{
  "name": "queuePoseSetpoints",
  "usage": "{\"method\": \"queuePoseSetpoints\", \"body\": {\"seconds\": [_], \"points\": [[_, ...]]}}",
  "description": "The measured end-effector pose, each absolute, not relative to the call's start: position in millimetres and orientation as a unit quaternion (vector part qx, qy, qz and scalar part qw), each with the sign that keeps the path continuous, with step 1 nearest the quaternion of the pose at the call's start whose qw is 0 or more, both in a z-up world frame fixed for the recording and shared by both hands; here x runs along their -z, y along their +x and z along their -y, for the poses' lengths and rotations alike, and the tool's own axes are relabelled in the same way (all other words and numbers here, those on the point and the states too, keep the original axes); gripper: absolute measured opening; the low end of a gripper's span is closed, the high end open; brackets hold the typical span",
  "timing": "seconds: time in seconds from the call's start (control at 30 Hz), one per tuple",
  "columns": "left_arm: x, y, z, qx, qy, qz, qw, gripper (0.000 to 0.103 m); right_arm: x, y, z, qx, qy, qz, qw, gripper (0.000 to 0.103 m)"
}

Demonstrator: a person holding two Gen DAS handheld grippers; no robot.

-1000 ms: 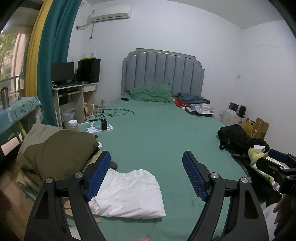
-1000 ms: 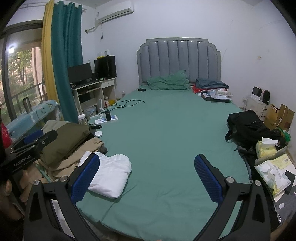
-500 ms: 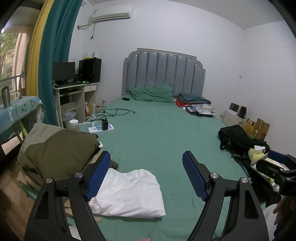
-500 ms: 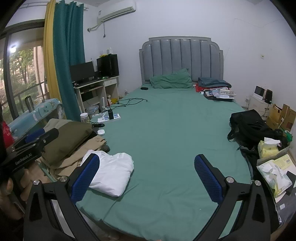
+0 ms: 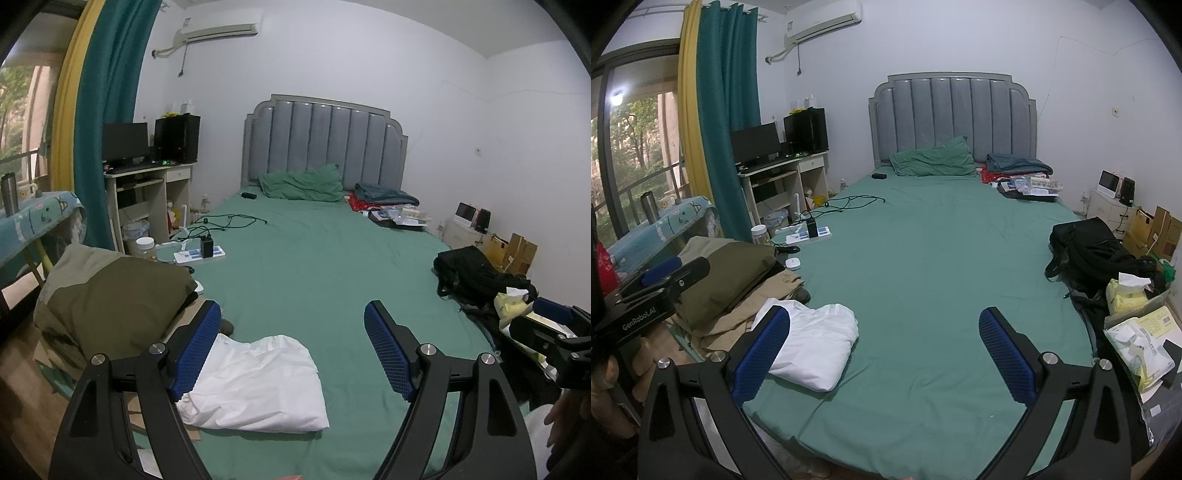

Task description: Fold large clothes

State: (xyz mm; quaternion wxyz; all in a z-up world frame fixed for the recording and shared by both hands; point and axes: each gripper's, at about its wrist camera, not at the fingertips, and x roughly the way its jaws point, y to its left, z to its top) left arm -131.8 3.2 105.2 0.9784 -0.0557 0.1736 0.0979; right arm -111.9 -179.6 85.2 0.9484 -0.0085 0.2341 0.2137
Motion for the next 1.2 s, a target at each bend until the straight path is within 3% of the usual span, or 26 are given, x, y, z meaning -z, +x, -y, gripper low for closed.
{"method": "queuePoseSetpoints", "body": {"seconds": [1.2], "points": [[-105.3, -130.4, -3.7, -0.095, -0.059, -0.175, 0.978, 0.083, -84.6, -113.4, 178.9, -0.215, -0.008, -0.233, 0.948, 0.101]]}}
